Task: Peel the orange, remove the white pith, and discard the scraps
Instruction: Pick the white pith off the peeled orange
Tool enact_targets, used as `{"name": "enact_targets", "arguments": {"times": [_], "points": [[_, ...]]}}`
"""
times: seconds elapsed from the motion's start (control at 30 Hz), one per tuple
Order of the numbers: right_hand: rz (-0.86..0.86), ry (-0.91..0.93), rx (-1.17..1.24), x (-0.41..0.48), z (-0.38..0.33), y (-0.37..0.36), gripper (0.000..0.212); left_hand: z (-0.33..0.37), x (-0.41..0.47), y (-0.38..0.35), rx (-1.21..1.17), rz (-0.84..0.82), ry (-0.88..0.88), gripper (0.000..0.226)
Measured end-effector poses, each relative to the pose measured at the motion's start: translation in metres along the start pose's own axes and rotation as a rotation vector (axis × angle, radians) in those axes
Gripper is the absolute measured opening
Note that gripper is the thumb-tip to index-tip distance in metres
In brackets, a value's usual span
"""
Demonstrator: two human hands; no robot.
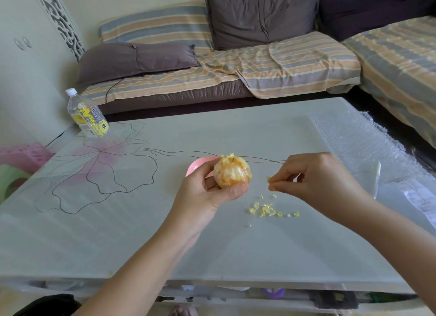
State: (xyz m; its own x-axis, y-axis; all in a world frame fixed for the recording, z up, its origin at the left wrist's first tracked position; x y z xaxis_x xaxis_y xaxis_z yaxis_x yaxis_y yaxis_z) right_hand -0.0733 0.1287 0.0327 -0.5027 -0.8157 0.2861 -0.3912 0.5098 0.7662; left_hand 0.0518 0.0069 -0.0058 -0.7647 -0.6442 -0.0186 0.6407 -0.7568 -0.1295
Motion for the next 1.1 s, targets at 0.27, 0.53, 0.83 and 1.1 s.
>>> {"name": "enact_targets", "arguments": {"times": [0.27, 0.53, 0.83, 1.1], "points": [[-0.069, -0.013, -0.173, 0.009, 0.009, -0.025, 0.038, 0.004, 0.001, 0.0, 0.083, 0.0, -0.071, 0.075], [-0.076, -0.062, -0.114, 0.014, 0.02, -0.038, 0.018, -0.002, 0.002, 0.002, 0.133, 0.028, -0.088, 0.064], [0.043, 0.007, -0.031, 0.016, 0.002, -0.017, 0.031, -0.002, 0.004, 0.003, 0.176, 0.03, -0.096, 0.061], [0.03, -0.013, -0.024, 0.014, 0.007, -0.02, 0.025, 0.003, 0.001, -0.008, 0.181, -0.054, -0.132, 0.061]]}}
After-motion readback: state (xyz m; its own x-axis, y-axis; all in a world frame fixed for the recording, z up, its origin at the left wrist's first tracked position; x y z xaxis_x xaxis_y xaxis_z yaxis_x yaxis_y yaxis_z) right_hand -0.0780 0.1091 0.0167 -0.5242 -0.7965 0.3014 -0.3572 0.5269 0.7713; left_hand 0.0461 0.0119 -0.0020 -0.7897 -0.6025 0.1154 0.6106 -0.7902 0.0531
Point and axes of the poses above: each hand's wrist, its own x-axis towards the middle knuckle, its own y-axis out of the back of the hand, z = x × y, the point moved 10 cm from there along x, towards the middle knuckle, and after that the axes turned 8 degrees about -x, right-handed, at the moved point
